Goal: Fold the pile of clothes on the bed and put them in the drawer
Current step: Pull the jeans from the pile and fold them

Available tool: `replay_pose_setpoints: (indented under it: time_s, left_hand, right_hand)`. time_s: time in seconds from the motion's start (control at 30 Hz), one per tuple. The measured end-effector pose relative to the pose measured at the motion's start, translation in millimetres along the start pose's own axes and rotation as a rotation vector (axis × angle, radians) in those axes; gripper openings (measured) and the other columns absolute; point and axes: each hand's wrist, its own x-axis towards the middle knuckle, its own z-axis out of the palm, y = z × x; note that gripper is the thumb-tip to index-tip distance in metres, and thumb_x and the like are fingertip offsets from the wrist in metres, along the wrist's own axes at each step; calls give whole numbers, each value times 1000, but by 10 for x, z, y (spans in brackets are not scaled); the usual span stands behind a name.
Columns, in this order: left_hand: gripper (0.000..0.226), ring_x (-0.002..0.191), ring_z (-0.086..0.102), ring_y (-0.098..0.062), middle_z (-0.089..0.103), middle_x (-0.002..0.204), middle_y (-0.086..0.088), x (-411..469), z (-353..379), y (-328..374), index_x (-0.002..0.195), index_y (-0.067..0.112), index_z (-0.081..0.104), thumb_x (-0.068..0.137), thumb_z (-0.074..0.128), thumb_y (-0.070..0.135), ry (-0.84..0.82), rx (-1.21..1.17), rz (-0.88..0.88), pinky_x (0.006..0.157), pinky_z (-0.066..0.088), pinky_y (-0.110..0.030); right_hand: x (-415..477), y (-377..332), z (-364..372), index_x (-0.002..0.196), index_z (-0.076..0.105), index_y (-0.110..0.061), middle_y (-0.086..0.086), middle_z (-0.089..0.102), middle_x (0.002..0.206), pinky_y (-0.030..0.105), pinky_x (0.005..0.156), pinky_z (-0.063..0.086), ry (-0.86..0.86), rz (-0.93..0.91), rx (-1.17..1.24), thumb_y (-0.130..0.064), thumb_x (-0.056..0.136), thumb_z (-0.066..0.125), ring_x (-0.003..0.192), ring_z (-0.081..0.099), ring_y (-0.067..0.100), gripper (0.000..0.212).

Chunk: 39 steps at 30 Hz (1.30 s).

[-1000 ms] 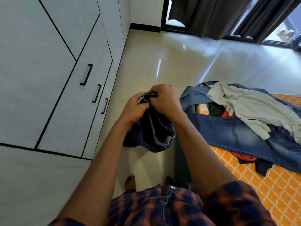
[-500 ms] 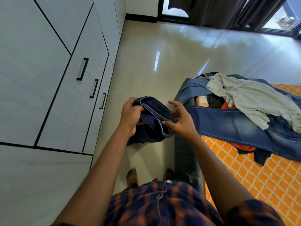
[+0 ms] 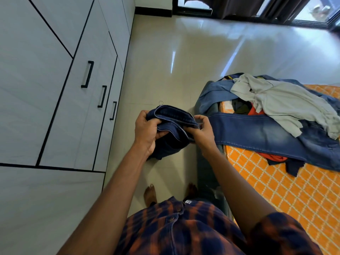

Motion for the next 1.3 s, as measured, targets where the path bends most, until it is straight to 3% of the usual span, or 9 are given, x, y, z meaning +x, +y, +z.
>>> replay_pose_setpoints:
  time_s: [0.13,0.33,0.57,0.7,0.8,0.97,1.07,1.2,1.3]
  left_hand:
    - [20,73,70,-19,67,91,-9,23,-49,-7,94,13,55,88,61,-6,30,-27,-1,57,57,-31]
    - [13,79,74,-29,69,102,-13,40,-253,-144,90,11,57,87,59,-2,117,229,-46,56,58,-30]
    - [16,76,68,-22,67,93,-12,84,-330,72,93,10,60,88,54,-3,132,-31,-127,54,57,-27]
    - [21,67,69,-15,67,86,-8,56,-319,91,96,13,58,86,52,-5,58,-31,-127,53,55,-25]
    - [21,62,69,-12,67,82,-5,26,-244,80,92,15,54,87,54,-6,6,-3,-126,52,55,-25]
    - [22,78,67,-21,64,86,-7,24,-235,6,79,16,51,87,56,-3,-60,290,-136,50,55,-26]
    - [20,81,68,-27,65,92,-11,-18,-249,-120,79,15,52,87,58,-2,-38,360,-138,47,54,-26]
    - [24,77,65,-21,63,86,-8,8,-294,-124,77,18,51,88,56,-4,-27,275,-164,50,55,-26]
    - [27,76,65,-19,63,84,-7,27,-337,-89,77,19,50,89,55,-4,-45,231,-175,52,56,-26]
  right_hand:
    - [-28,153,70,126,52,-36,-3,68,100,45,79,63,-15,-90,-337,-22,78,77,89,70,17,56]
    - [209,-393,-18,102,73,-21,6,71,101,29,73,43,210,-225,-851,-9,76,61,94,65,28,31]
    - [215,-746,-7,76,64,-21,-8,63,66,28,61,46,-54,-140,-542,-14,78,71,65,58,13,11]
    - [111,-492,-260,87,58,-17,5,62,87,41,81,57,-339,164,-180,-4,88,69,86,62,21,17]
    - [36,-201,-295,101,62,-15,7,62,91,35,73,53,-459,304,-55,-4,88,67,83,61,19,18]
    - [63,-74,-184,73,63,-20,-2,64,71,29,61,44,29,31,-457,-16,77,61,67,57,17,6]
    - [-36,-212,-153,80,59,-17,-6,58,70,26,55,37,287,-136,-747,-13,77,54,65,51,13,7]
    - [-39,-324,-248,81,55,-16,7,64,78,37,65,56,-113,134,-432,-8,87,65,77,64,24,14]
    - [-82,-371,-412,115,66,-14,8,69,104,41,84,58,-451,240,-111,1,89,68,95,67,26,31]
